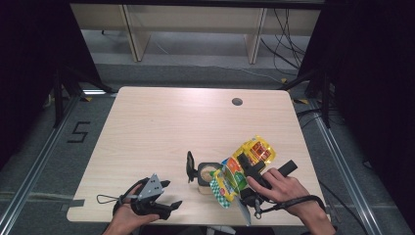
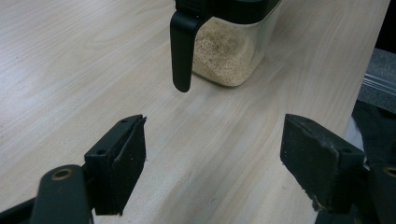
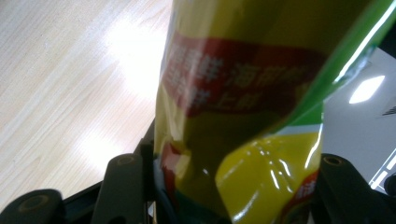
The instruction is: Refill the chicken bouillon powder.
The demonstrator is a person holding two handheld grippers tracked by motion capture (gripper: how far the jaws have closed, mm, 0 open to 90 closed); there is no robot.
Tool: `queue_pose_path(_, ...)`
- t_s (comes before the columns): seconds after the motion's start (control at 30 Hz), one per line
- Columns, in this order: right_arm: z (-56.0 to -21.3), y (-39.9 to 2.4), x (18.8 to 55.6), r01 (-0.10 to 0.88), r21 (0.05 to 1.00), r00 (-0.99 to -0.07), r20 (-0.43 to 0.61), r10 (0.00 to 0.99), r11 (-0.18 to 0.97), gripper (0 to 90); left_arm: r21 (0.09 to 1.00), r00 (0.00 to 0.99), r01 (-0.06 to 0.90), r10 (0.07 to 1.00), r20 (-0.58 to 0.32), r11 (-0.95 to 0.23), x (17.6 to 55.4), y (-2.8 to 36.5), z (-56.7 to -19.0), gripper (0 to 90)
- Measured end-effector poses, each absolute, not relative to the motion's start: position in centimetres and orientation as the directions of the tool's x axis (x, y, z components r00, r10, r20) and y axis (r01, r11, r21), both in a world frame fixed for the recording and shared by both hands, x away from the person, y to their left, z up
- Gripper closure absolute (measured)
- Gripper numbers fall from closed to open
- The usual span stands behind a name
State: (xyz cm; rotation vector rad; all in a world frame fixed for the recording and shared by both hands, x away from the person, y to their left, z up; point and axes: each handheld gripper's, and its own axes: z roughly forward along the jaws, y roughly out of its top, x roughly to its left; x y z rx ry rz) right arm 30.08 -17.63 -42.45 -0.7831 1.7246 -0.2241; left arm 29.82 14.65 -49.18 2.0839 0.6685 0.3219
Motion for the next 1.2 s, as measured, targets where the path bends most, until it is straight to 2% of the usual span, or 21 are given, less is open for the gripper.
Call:
queue_pose_path(0.17, -42.35, -17.65, 30.12, -0.382, -0.528, -0.128, -0.782, -0.610, 0.758, 50.1, 0.825, 0.821, 0.338, 0.571, -0.023, -0.452, 29.82, 14.63, -49.19, 22.1)
queue_pose_path(0.23, -42.39, -17.70, 30.06, -0.380, -0.530, -0.104, -0.790, -0.604, 0.758, 50.2, 0.825, 0.820, 0.339, 0.572, -0.024, -0.452, 29.82, 14.63, -49.20, 22.1)
queue_pose_path(0.53, -42.33, -17.63, 30.08, -0.382, -0.531, -0.125, -0.781, -0.611, 0.757, 50.2, 0.824, 0.820, 0.340, 0.571, -0.025, -0.452, 29.82, 14.62, -49.19, 22.1)
queue_pose_path(0.6, -42.39, -17.70, 30.06, -0.382, -0.529, -0.105, -0.790, -0.604, 0.758, 50.2, 0.825, 0.821, 0.340, 0.571, -0.025, -0.452, 29.82, 14.62, -49.20, 22.1)
queue_pose_path(0.73, -42.34, -17.63, 30.09, -0.384, -0.528, -0.128, -0.782, -0.610, 0.757, 50.2, 0.824, 0.821, 0.339, 0.571, -0.024, -0.453, 29.82, 14.62, -49.19, 22.1)
queue_pose_path(1.2, -42.33, -17.82, 30.11, -0.380, -0.527, -0.101, -0.793, -0.601, 0.760, 50.2, 0.824, 0.819, 0.342, 0.573, -0.027, -0.451, 29.83, 14.63, -49.15, 22.1)
